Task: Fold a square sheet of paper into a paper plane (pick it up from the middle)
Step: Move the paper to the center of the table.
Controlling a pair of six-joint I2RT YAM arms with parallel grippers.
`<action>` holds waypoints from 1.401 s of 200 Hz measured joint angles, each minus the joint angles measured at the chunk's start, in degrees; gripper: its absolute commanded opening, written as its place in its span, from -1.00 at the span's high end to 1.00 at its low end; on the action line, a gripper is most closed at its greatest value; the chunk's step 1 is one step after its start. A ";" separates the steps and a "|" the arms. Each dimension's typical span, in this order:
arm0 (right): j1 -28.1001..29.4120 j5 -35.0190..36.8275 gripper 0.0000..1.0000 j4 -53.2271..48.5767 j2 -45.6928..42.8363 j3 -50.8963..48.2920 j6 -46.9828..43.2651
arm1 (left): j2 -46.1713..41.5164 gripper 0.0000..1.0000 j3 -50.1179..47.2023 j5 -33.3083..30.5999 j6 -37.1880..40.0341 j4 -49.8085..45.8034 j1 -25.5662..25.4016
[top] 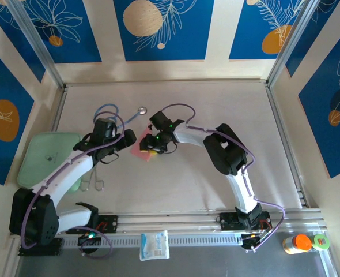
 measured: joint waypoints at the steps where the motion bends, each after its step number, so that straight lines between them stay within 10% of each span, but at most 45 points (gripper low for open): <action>1: 0.00 0.00 0.02 -0.09 0.09 0.07 -0.11 | 0.00 -0.99 -0.02 0.02 0.00 0.00 0.04; 119: -9.75 2.08 0.03 -13.33 -10.88 -12.41 -24.35 | 6.49 -0.99 0.39 9.86 0.28 5.49 1.09; 199: -10.10 9.03 0.04 -9.01 -14.03 -10.86 -2.69 | 13.79 -0.95 0.87 19.69 -3.28 15.87 0.63; 280: -10.49 9.42 0.07 -9.99 -7.13 -4.22 0.52 | 16.63 -0.90 0.83 24.09 -3.26 17.20 -0.57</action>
